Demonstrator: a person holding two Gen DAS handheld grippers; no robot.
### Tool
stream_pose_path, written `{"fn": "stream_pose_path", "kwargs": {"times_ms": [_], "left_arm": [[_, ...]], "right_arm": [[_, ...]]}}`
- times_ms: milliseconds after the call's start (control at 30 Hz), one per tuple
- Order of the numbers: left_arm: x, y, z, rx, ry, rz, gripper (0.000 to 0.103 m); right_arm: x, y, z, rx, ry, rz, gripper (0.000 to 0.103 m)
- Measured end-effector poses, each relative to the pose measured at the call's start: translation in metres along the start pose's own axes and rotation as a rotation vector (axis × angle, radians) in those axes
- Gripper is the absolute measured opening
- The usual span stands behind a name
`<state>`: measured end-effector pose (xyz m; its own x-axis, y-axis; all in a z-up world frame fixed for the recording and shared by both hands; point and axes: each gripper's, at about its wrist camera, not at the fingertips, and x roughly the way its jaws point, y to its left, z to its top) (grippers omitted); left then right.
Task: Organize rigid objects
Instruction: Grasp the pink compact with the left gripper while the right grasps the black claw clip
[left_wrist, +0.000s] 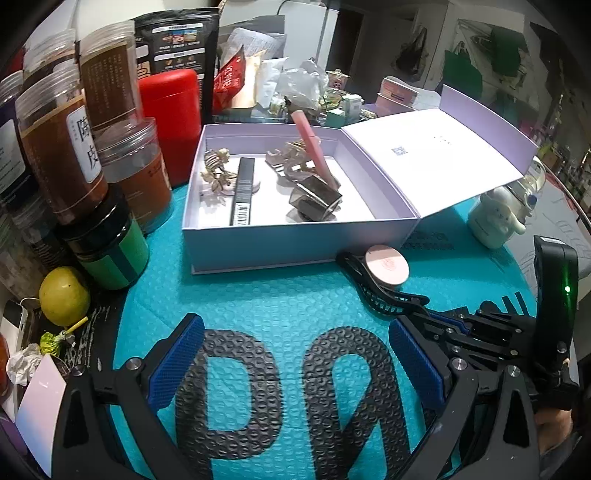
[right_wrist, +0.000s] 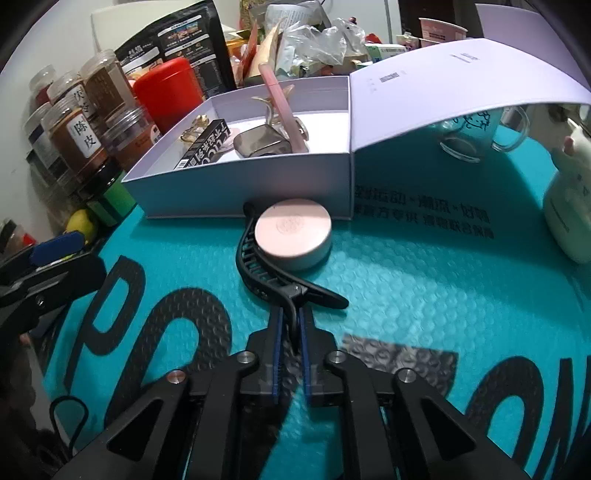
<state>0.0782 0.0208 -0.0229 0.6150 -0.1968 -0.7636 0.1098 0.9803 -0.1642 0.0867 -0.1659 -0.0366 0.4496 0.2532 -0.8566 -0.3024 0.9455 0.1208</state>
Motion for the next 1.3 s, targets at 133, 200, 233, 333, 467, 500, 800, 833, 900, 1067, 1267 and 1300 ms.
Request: {"fn": "stream_pose_path", "kwargs": {"times_ms": [133,200,233,333,467,500,800,833,900,1067,1267,1300], "left_arm": [[0.002,-0.008,0.000,0.012,0.001,-0.011,0.102],[0.003,-0.012,-0.001,0.015,0.003,-0.021,0.102],[0.004,-0.015,-0.001,0.018,0.004,-0.027,0.102],[0.007,-0.023,0.000,0.032,0.007,-0.046,0.102],[0.013,-0.036,0.001,0.056,0.007,-0.084,0.102],[0.015,-0.040,0.001,0.060,0.008,-0.090,0.102],[0.044,-0.080,0.007,0.153,0.002,-0.092,0.101],[0.048,-0.085,0.008,0.167,0.001,-0.087,0.100],[0.055,-0.090,0.011,0.179,-0.001,-0.085,0.097],[0.076,-0.097,0.019,0.163,0.019,-0.076,0.088],[0.100,-0.106,0.024,0.171,0.057,-0.062,0.082],[0.104,-0.107,0.025,0.174,0.062,-0.059,0.082]], "right_arm": [[-0.011,-0.005,-0.011,-0.005,-0.002,0.019,0.007],[-0.018,-0.009,-0.018,-0.003,0.001,0.019,0.007],[-0.020,-0.011,-0.019,-0.001,0.002,0.020,0.007],[-0.029,-0.019,-0.028,0.016,0.006,0.012,0.007],[-0.043,-0.032,-0.038,0.032,0.006,-0.012,0.007],[-0.047,-0.036,-0.041,0.039,0.004,-0.026,0.007],[-0.065,-0.068,-0.055,0.119,-0.026,-0.095,0.007],[-0.066,-0.071,-0.055,0.125,-0.026,-0.096,0.007],[-0.067,-0.076,-0.055,0.128,-0.029,-0.102,0.007],[-0.073,-0.092,-0.056,0.154,-0.042,-0.127,0.007],[-0.076,-0.105,-0.059,0.176,-0.036,-0.114,0.019],[-0.076,-0.107,-0.059,0.182,-0.038,-0.121,0.035]]}}
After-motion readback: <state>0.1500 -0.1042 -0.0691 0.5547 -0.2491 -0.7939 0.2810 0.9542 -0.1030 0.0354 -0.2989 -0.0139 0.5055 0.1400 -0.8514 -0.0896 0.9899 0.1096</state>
